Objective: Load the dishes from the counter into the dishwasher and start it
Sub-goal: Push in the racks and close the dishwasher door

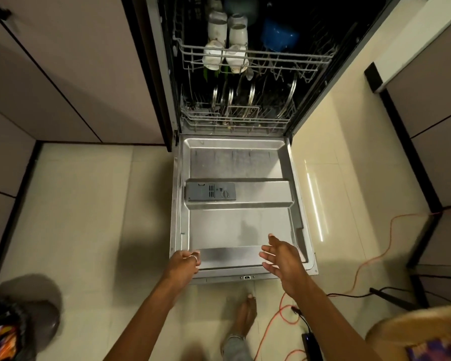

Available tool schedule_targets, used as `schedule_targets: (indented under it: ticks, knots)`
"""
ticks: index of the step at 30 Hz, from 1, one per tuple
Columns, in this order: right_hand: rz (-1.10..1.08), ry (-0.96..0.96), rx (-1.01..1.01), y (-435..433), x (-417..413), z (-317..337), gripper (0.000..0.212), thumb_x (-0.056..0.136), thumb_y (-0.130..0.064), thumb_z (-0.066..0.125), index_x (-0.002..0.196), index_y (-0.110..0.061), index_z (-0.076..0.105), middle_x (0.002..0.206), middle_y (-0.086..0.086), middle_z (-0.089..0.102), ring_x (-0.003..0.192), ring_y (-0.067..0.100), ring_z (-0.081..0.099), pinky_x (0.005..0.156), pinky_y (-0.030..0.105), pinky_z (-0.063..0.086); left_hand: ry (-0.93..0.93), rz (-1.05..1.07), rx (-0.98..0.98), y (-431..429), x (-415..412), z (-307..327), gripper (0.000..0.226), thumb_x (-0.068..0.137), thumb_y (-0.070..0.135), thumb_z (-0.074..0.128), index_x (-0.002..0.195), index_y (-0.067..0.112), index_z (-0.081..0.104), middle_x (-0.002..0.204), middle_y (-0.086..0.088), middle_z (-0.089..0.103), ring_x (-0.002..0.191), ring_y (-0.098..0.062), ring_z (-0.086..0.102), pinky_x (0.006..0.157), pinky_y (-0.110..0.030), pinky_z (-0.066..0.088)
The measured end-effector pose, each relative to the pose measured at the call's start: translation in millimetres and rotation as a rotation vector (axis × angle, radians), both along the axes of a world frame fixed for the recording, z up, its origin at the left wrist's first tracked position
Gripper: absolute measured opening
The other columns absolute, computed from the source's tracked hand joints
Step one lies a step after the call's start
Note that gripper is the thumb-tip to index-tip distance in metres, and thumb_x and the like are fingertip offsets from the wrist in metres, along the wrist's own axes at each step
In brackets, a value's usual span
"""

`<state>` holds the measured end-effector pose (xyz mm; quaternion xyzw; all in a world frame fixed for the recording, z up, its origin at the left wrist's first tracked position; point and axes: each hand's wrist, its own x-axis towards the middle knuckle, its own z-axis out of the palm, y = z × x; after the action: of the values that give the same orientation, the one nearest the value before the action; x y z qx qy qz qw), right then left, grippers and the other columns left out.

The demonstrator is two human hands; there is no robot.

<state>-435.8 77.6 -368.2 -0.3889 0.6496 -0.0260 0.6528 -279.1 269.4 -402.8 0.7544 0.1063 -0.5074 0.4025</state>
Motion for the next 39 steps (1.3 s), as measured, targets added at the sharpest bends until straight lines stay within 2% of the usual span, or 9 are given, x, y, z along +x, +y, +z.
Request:
schedule_targets:
  ticks: [5,9,14,18,21,24,30,35,39]
  knots:
    - [-0.016,0.003,0.026,18.1,-16.5,4.7,0.033,0.1,-0.037,0.06,0.118,-0.01,0.063,0.117,0.01,0.069,0.105,0.025,0.069,0.081,0.037,0.058,0.009,0.12,0.01,23.9,-6.5,-0.9,0.015,0.103,0.026,0.054,0.091,0.019,0.059,0.09,-0.004,0.068,0.075,-0.018,0.061,0.068,-0.028,0.044]
    - [-0.023,0.027,0.07,30.4,-27.3,-20.0,0.037,0.098,-0.041,0.062,0.115,-0.009,0.064,0.118,0.011,0.068,0.104,0.025,0.068,0.087,0.04,0.057,-0.003,0.11,0.074,40.5,-24.6,-31.9,0.038,0.092,0.051,0.061,0.075,0.017,0.06,0.074,0.0,0.059,0.074,-0.021,0.055,0.072,-0.032,0.043]
    - [-0.036,0.045,0.111,46.4,-32.5,-72.4,0.028,0.098,-0.041,0.062,0.104,-0.014,0.063,0.135,0.026,0.057,0.122,0.038,0.059,0.092,0.041,0.053,0.114,0.168,0.076,40.0,-51.3,-82.5,0.052,0.088,0.064,0.062,0.066,0.022,0.04,0.05,0.01,0.031,0.048,-0.015,0.028,0.052,-0.03,0.024]
    - [-0.103,0.042,0.153,52.8,-33.0,-122.0,0.027,0.097,-0.044,0.063,0.1,-0.017,0.06,0.148,0.03,0.042,0.126,0.036,0.056,0.088,0.038,0.051,0.184,0.309,0.06,26.6,-65.8,-130.9,0.035,0.089,0.061,0.064,0.088,0.028,0.052,0.074,0.014,0.04,0.065,-0.007,0.035,0.071,-0.031,0.039]
    - [-0.238,0.04,0.228,48.5,-34.0,-166.1,0.034,0.096,-0.046,0.064,0.113,-0.017,0.062,0.155,0.03,0.034,0.139,0.043,0.043,0.096,0.039,0.049,0.25,0.444,0.067,14.0,-71.3,-163.6,0.061,0.08,0.066,0.071,0.122,0.026,0.054,0.099,0.01,0.048,0.085,-0.014,0.045,0.099,-0.038,0.041]
    - [-0.324,0.035,0.223,41.5,-37.0,-205.2,0.077,0.09,-0.056,0.066,0.151,-0.018,0.039,0.159,0.017,0.033,0.144,0.035,0.037,0.109,0.041,0.042,0.321,0.593,0.087,-1.1,-75.4,-189.9,0.1,0.061,0.071,0.083,0.143,0.025,0.048,0.14,0.001,0.048,0.126,-0.027,0.046,0.107,-0.044,0.041]
    - [-0.544,-0.026,0.245,32.9,-34.9,-263.1,0.132,0.03,-0.073,0.09,0.143,-0.022,0.046,0.15,0.007,0.049,0.137,0.033,0.047,0.115,0.054,0.038,0.346,0.793,0.115,-38.4,-88.5,-225.2,0.13,0.05,0.072,0.087,0.154,0.02,0.03,0.161,-0.006,0.032,0.145,-0.033,0.034,0.116,-0.058,0.032]
    - [-0.61,-0.113,0.241,31.0,-36.7,-287.3,0.052,0.078,-0.057,0.077,0.119,-0.028,0.062,0.134,0.003,0.064,0.122,0.027,0.059,0.107,0.046,0.046,0.29,0.953,0.106,-47.3,-92.5,-259.1,0.132,0.043,0.067,0.092,0.152,0.019,0.035,0.156,-0.007,0.039,0.137,-0.033,0.044,0.109,-0.056,0.041]
    - [-0.614,-0.173,0.196,34.8,-44.3,-298.2,0.058,0.078,-0.055,0.078,0.126,-0.027,0.065,0.125,0.004,0.067,0.115,0.028,0.061,0.106,0.047,0.047,0.222,1.028,0.114,-47.2,-97.5,-268.4,0.143,0.018,0.061,0.095,0.143,0.015,0.045,0.14,-0.006,0.052,0.117,-0.03,0.051,0.109,-0.055,0.043]
